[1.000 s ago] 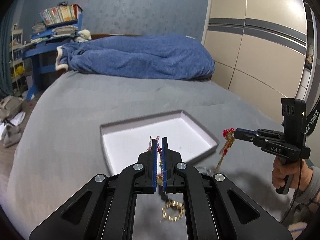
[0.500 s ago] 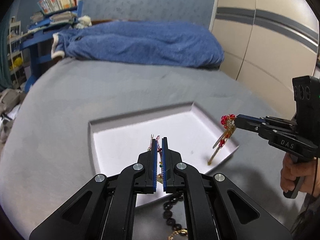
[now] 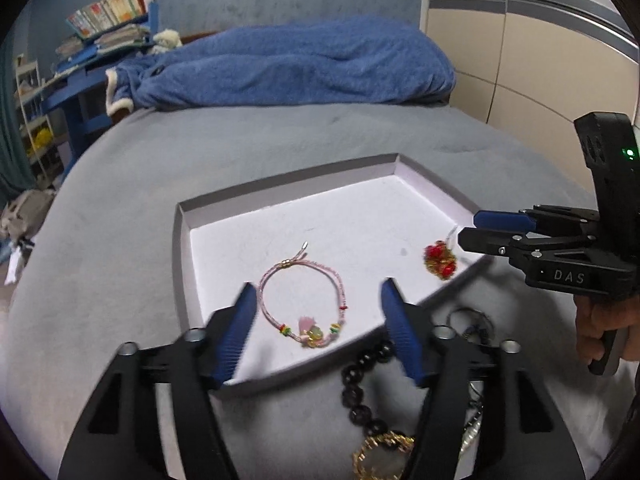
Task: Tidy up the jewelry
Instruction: 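Carry both items into the white box and open both tools, then move the left tool back over the gold hair clip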
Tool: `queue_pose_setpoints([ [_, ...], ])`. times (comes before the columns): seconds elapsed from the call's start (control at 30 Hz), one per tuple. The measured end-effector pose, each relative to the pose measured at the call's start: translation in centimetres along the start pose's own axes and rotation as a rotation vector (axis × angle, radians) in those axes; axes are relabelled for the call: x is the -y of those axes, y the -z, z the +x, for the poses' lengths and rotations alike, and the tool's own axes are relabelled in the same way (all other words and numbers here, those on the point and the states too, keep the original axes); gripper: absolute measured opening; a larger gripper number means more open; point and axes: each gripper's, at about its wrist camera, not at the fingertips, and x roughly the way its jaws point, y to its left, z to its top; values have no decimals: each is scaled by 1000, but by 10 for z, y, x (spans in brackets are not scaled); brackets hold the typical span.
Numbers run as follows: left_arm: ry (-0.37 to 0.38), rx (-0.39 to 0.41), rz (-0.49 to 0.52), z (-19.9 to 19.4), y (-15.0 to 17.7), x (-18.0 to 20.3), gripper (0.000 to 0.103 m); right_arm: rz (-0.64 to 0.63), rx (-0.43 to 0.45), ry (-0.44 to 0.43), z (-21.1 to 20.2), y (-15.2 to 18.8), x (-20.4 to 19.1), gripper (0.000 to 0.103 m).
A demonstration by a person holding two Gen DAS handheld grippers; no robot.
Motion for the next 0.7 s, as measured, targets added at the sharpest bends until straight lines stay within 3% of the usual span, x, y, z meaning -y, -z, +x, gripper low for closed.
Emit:
queue_pose_setpoints([
  [0.07, 6, 16, 5, -10, 4, 5, 77, 7, 25, -9, -12, 4, -1, 53],
  [0.17, 18, 31, 6, -20, 8, 9, 79, 13, 53, -14, -28, 14, -2, 57],
  [0.47, 49, 55, -9, -46, 40, 18, 82, 18, 96, -49, -63, 53, -16, 64],
  [0.7, 59, 37, -24, -49, 66, 20, 83, 50, 75, -61, -63, 74, -17, 65],
])
